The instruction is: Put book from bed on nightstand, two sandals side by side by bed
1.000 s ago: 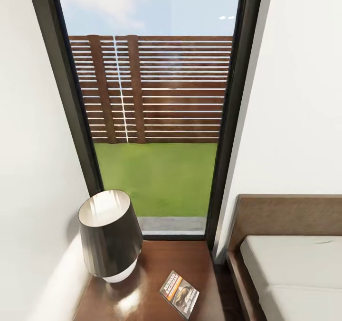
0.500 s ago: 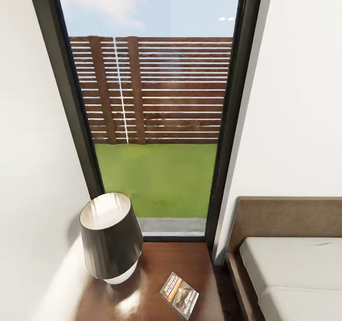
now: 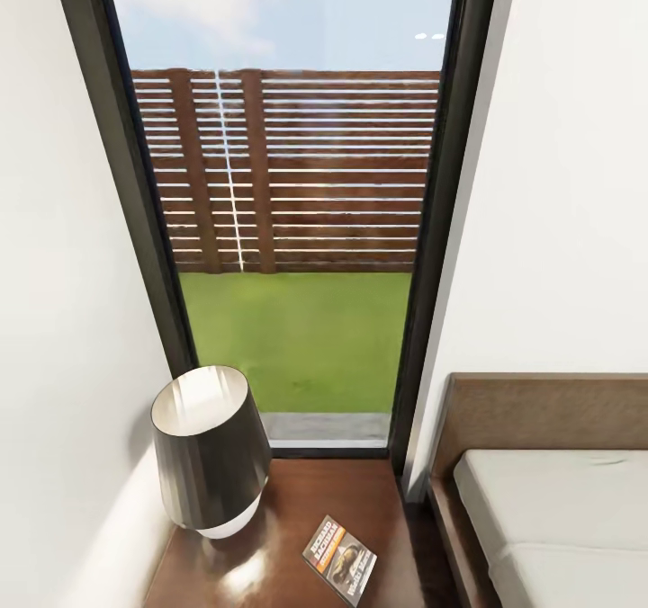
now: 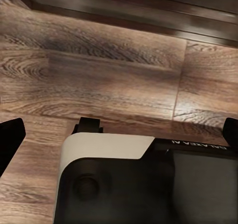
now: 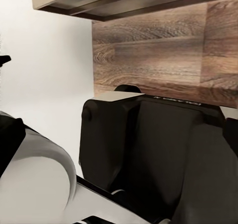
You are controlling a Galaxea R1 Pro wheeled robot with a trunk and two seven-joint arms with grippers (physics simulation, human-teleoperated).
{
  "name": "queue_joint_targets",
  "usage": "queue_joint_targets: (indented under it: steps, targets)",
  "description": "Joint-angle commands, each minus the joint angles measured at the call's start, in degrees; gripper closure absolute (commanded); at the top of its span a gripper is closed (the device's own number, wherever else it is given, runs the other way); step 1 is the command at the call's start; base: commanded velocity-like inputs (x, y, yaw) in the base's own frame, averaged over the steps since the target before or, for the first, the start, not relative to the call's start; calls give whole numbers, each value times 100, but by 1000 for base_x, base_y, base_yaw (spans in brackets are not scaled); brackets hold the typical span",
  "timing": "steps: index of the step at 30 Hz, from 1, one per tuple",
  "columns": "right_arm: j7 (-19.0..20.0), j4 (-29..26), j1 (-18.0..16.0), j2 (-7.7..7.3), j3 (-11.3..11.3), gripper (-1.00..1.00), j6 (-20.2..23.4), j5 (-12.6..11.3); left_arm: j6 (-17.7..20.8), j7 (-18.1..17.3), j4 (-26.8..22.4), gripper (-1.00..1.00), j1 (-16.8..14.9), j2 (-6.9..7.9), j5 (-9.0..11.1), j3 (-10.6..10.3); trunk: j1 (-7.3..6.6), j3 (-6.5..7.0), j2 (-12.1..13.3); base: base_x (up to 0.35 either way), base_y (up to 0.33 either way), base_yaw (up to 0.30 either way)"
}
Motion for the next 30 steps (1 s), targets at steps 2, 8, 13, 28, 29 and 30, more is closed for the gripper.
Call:
queue_joint_targets:
  steps: [2,8,13,28,29,30]
  targets:
    - [25,21,-7,7,15,-100,10,-43,-13,-25,7,-100,-3,11,63,-46,0,-7,-4,0,0,0]
    - [26,23,-7,23,20,-100,8,-42,-11,-19,12,-100,-3,4,74,-46,0,-7,-4,0,0,0]
    - [26,23,-7,30,21,-100,7,-42,-14,-24,8,-100,-3,-14,77,-44,0,-7,-4,0,0,0]
    - [26,23,-6,31,21,-100,6,-42,-15,-24,4,-100,-3,-17,78,-37,0,-7,-4,0,0,0]
    - [26,23,-5,31,21,-100,8,-42,-15,-24,4,-100,-3,-17,78,-37,0,-7,-4,0,0,0]
    - [26,23,-7,31,21,-100,7,-42,-15,-24,4,-100,-3,-17,78,-37,0,-7,-4,0,0,0]
